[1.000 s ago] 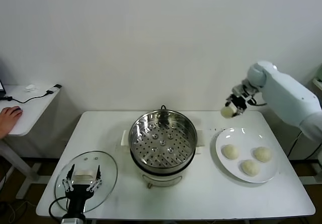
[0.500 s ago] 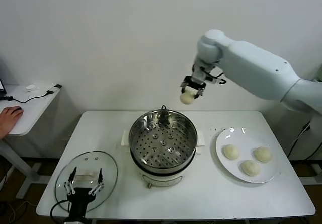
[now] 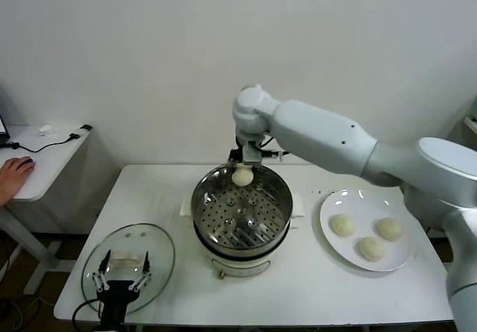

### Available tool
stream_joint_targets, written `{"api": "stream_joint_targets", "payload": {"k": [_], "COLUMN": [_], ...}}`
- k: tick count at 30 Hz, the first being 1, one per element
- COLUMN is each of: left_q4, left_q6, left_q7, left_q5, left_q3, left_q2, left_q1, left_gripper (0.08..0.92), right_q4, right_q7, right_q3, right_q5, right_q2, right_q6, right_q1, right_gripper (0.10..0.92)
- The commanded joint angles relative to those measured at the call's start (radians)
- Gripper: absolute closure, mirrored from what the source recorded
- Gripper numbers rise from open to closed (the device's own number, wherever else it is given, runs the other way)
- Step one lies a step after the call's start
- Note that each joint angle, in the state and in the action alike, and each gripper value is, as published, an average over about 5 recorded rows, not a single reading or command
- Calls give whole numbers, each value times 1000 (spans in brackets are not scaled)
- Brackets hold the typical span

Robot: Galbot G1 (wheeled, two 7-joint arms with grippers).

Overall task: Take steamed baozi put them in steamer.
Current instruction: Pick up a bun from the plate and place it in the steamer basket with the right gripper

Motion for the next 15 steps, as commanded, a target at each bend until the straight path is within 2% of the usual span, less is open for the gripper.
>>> {"api": "stream_joint_targets", "payload": {"k": [1, 9, 15], "left_q4": [5, 9, 6], "left_q6": [3, 4, 4], "left_q7": [-2, -6, -11], "left_q5": [-22, -27, -32], "left_q3": [1, -2, -6], "left_q2": [1, -2, -1], "left_q1": [-3, -13, -7], "left_gripper": [177, 177, 177], "right_q4": [-37, -44, -12], "right_q7": [5, 7, -4], "right_q3": [5, 19, 13], "right_q5": [-63, -81, -36], "right_q2": [36, 36, 17], "right_q6": [21, 3, -23], "right_q1": [-65, -85, -53], "right_gripper": [440, 414, 259]}}
